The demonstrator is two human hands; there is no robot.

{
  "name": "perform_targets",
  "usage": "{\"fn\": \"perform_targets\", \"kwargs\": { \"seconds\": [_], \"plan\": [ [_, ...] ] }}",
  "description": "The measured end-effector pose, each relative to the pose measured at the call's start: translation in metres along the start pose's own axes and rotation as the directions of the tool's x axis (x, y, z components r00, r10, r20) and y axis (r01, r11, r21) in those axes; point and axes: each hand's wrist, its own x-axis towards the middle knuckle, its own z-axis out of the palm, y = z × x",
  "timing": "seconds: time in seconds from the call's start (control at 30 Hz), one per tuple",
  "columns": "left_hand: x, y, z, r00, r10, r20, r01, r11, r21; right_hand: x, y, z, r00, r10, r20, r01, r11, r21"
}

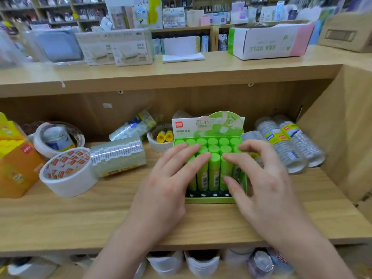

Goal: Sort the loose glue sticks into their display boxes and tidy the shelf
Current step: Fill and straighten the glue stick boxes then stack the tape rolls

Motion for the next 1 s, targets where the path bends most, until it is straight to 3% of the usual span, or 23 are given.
{"fn": "perform_targets", "kwargs": {
  "seconds": [0.2,0.4,0.5,0.6,0.73,0.83,0.93,1.0],
  "plan": [
    [-0.014,-0.009,-0.009,0.996,-0.080,-0.042,0.083,0.993,0.083,-0.003,-0.029,0.016,0.996,0.017,0.084,-0.017,1.000,-0.003],
    [-0.034,-0.025,-0.031,0.962,-0.224,-0.156,0.256,0.940,0.225,0.001,-0.049,0.029,0.957,-0.043,0.287,-0.043,0.957,0.287],
    [-0.035,-0.021,-0.035,0.947,-0.277,-0.161,0.313,0.907,0.282,0.008,-0.036,0.022,0.989,-0.054,0.136,0.046,0.997,0.057],
    [-0.032,-0.009,-0.034,0.947,-0.264,-0.181,0.306,0.911,0.275,0.021,-0.004,0.005,0.998,0.059,0.029,-0.048,0.952,-0.301],
    [-0.020,0.027,-0.021,0.967,-0.011,-0.255,0.067,0.975,0.212,0.025,0.024,-0.002,0.910,0.352,0.220,-0.195,0.829,-0.524],
    [0.006,0.061,0.003,0.992,0.112,-0.057,-0.102,0.982,0.157,0.017,0.032,-0.003,0.920,0.331,0.208,-0.177,0.826,-0.535],
    [0.044,0.071,0.038,0.964,0.007,0.267,-0.069,0.972,0.226,0.011,0.031,-0.004,0.943,0.303,0.137,-0.194,0.835,-0.515],
    [0.069,0.062,0.059,0.913,-0.082,0.399,-0.049,0.951,0.305,0.007,0.030,-0.003,0.960,0.268,0.083,-0.194,0.847,-0.495]
  ]
}}
